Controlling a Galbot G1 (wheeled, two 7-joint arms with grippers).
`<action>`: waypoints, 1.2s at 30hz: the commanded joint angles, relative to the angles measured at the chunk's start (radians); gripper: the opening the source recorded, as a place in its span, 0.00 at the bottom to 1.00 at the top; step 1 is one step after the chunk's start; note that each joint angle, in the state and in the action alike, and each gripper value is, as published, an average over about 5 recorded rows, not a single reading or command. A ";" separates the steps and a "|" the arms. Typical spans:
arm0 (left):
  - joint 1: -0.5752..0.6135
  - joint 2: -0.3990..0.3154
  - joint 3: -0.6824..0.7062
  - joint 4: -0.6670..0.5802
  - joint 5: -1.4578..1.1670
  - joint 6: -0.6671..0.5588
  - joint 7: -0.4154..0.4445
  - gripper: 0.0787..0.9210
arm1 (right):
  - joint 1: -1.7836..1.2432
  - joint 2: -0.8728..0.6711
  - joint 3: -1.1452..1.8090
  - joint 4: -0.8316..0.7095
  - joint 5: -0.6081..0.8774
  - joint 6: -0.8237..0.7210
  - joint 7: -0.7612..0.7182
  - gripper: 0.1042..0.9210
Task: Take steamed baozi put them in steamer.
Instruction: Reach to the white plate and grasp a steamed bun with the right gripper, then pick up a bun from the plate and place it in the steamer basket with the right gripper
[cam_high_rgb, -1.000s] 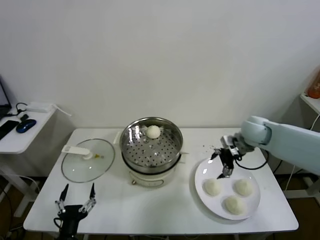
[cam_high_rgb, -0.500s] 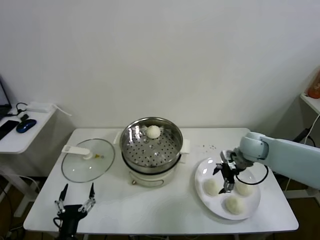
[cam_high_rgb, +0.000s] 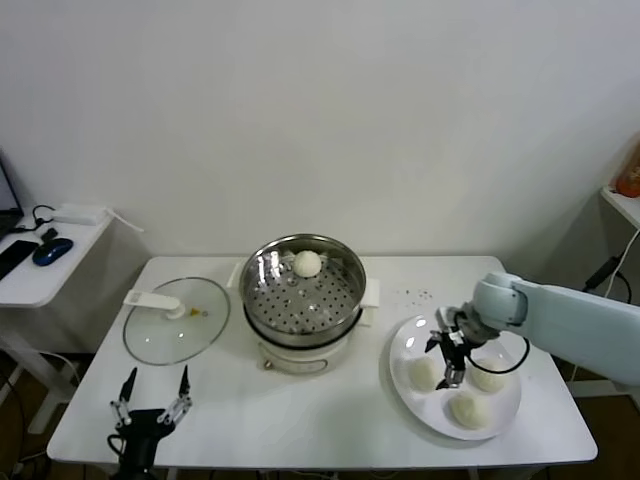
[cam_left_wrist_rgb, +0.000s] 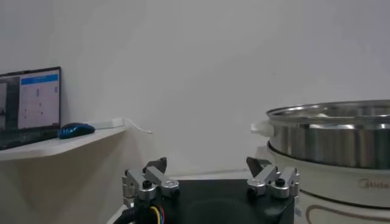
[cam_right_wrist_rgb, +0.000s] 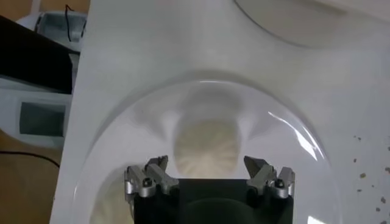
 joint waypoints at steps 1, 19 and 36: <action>-0.001 -0.001 0.000 0.001 0.000 0.001 0.001 0.88 | -0.024 0.013 0.012 -0.017 -0.011 -0.003 0.003 0.88; -0.005 -0.001 0.000 0.003 0.000 0.002 0.001 0.88 | -0.033 0.025 0.019 -0.027 -0.010 -0.003 -0.012 0.70; -0.009 -0.007 -0.007 -0.010 -0.014 0.009 0.000 0.88 | 0.188 -0.022 -0.064 0.020 0.100 -0.002 -0.025 0.68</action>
